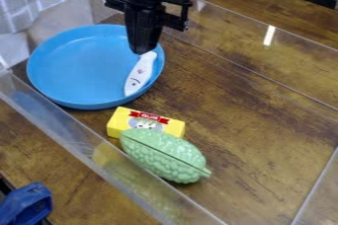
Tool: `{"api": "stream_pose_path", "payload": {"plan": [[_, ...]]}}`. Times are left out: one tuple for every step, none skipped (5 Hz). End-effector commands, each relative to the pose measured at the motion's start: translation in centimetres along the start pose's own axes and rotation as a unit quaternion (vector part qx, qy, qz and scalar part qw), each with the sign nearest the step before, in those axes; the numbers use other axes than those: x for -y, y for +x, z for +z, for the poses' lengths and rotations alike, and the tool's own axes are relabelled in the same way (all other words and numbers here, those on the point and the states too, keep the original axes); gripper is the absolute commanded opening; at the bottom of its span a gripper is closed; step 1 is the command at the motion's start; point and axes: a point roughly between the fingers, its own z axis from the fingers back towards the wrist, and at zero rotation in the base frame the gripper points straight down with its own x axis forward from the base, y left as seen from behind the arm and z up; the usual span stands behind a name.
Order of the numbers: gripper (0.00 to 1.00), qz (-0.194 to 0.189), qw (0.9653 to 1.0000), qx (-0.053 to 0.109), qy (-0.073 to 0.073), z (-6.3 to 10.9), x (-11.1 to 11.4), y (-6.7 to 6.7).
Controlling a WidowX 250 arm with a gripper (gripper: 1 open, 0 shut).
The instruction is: Put the yellow brick in the blue tray
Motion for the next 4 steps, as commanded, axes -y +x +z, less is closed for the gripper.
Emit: {"api": "stream_pose_path", "payload": {"plan": [[1.00, 0.041, 0.9986, 0.034, -0.002, 2.2, 0.2, 1.1], [1.00, 0.013, 0.9993, 0.036, 0.002, 1.1, 0.4, 1.8], [1.00, -0.014, 0.9988, 0.047, 0.003, 1.2, 0.7, 2.2], [1.00, -0.041, 0.9973, 0.061, -0.003, 1.6, 1.1, 2.3]]}}
